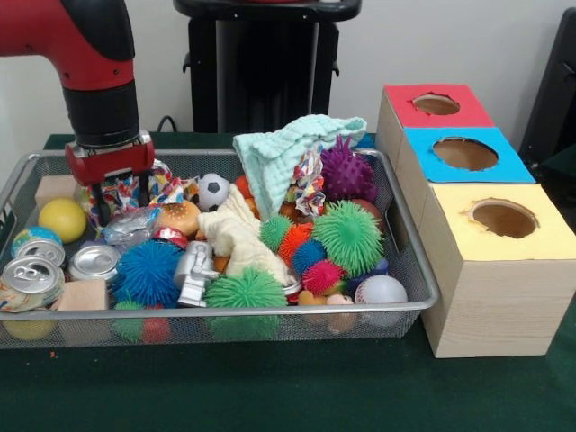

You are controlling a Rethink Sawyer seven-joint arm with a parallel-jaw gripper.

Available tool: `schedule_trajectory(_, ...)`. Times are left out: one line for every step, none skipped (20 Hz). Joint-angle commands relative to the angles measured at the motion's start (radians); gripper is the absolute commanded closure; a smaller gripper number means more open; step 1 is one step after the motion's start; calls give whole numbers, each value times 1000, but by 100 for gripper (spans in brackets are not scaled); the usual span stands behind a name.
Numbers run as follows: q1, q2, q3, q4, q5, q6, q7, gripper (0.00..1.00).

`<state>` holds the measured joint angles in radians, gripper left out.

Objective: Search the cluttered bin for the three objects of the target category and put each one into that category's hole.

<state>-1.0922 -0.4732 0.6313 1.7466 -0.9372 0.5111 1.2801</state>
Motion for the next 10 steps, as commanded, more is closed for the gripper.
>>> schedule_trajectory(8,31,189,106,6,-130,-137,0)
schedule_trajectory(5,31,193,110,8,-127,-134,0)
schedule_trajectory(1,31,197,115,10,-123,-131,0)
schedule_trajectory(-2,34,199,116,12,-119,-128,0)
schedule_trajectory(-5,36,201,118,14,-115,-126,0)
schedule_trajectory(-9,42,204,119,17,-110,-126,0)
schedule_trajectory(-12,45,208,120,20,-102,-128,0)
schedule_trajectory(-14,46,211,122,22,-97,-127,0)
schedule_trajectory(-21,52,216,124,22,-98,-127,0)
schedule_trajectory(-27,58,222,126,21,-97,-130,0)
